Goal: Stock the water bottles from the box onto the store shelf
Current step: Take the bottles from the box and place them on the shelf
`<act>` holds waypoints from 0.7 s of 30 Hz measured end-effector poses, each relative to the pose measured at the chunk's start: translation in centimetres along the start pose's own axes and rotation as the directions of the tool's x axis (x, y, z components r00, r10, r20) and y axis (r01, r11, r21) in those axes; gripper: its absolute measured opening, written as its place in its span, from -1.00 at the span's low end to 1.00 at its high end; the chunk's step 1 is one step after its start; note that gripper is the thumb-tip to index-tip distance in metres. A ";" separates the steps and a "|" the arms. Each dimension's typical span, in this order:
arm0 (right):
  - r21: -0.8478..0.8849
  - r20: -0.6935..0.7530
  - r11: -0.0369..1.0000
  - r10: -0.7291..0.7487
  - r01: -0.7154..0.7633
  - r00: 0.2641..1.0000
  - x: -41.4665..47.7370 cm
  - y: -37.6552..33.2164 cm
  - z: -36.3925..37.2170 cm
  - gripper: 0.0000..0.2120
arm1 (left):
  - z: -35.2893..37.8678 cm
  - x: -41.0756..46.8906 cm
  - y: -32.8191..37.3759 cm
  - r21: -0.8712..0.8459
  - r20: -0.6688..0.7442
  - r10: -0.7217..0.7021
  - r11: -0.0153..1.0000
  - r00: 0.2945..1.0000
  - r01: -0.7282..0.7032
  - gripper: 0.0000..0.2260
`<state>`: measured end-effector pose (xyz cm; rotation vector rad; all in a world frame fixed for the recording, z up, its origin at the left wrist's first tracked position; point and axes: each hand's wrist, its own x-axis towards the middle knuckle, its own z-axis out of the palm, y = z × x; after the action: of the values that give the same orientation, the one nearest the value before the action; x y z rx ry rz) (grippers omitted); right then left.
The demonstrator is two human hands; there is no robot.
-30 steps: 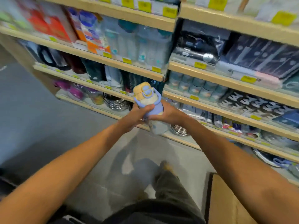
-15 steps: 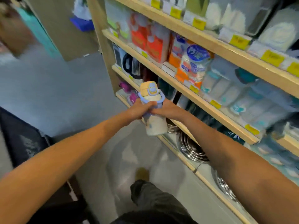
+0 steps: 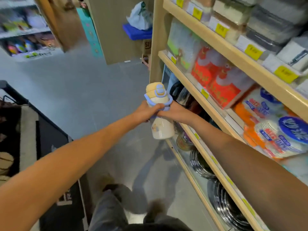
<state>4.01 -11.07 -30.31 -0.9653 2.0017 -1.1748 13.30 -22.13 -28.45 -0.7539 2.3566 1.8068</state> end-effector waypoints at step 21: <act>-0.137 -0.596 0.977 0.050 -0.163 0.801 27.9 -21.0 -9.8 -0.75 | -28.1 24.5 19.4 0.071 0.375 0.305 0.932 0.875 -0.355 -0.55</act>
<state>-13.05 -36.89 -11.41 -0.5867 2.6581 -1.3622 -9.92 -52.64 -11.34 0.0112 2.4271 1.6836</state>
